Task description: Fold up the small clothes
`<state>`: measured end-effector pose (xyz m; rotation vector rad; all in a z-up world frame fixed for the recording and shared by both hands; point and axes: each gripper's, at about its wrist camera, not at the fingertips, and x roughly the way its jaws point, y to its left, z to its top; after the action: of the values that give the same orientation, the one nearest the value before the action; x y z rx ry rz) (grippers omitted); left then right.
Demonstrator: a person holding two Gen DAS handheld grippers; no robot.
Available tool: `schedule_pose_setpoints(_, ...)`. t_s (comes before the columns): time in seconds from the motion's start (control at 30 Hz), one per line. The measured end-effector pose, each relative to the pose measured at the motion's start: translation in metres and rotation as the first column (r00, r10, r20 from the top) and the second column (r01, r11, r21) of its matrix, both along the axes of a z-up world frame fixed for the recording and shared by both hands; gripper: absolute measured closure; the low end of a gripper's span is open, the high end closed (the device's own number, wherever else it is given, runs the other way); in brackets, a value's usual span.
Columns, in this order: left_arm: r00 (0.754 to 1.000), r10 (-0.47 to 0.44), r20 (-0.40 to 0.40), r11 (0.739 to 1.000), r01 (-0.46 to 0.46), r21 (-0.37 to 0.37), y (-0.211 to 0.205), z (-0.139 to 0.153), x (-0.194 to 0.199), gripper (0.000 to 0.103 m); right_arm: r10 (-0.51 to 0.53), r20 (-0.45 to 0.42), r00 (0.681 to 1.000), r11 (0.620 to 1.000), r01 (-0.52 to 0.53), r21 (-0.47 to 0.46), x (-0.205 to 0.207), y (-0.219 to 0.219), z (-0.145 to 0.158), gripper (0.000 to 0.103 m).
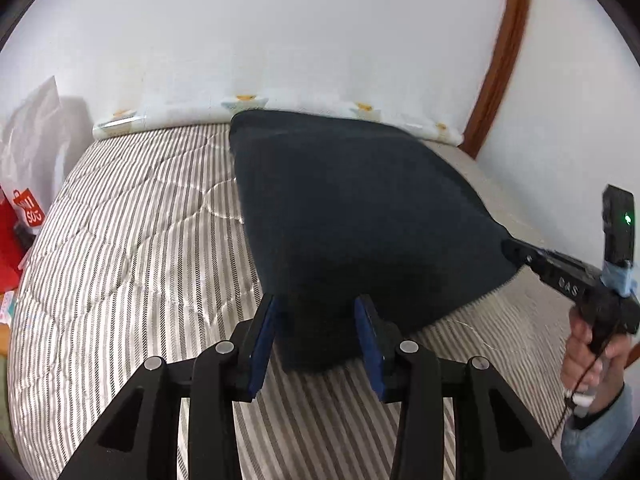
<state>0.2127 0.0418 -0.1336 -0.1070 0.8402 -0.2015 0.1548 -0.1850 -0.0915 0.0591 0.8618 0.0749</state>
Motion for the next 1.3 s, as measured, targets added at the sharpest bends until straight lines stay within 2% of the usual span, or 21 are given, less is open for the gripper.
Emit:
schedule_pose_setpoints(0.33,1.0,0.002,-0.028,1.0,-0.001,0.008,-0.003,-0.006,0.006,0.058,-0.046,-0.032,0.998,0.999,0.045,-0.006,0.0,-0.003,-0.002,0.091)
schedule_pose_setpoints(0.63,0.999,0.024,-0.046,0.999,-0.023,0.024,-0.009,-0.01,0.004,0.05,-0.041,-0.053,0.998,0.997,0.037,-0.063,0.001,0.006,-0.001,0.08)
schedule_pose_setpoints(0.93,0.997,0.019,-0.073,1.0,-0.018,0.009,-0.006,-0.018,-0.008,0.05,-0.06,-0.064,0.996,0.997,0.056,-0.062,-0.014,-0.009,-0.002,0.077)
schedule_pose_setpoints(1.23,0.998,0.043,-0.054,0.999,-0.043,-0.004,-0.013,0.006,-0.02,0.05,-0.11,-0.063,0.992,0.991,0.104,-0.087,-0.025,-0.012,0.016,0.074)
schedule_pose_setpoints(1.3,0.998,0.052,-0.042,0.999,-0.052,0.0,-0.015,0.014,-0.026,0.047,-0.108,-0.051,0.993,0.991,0.103,-0.084,-0.032,-0.008,0.025,0.069)
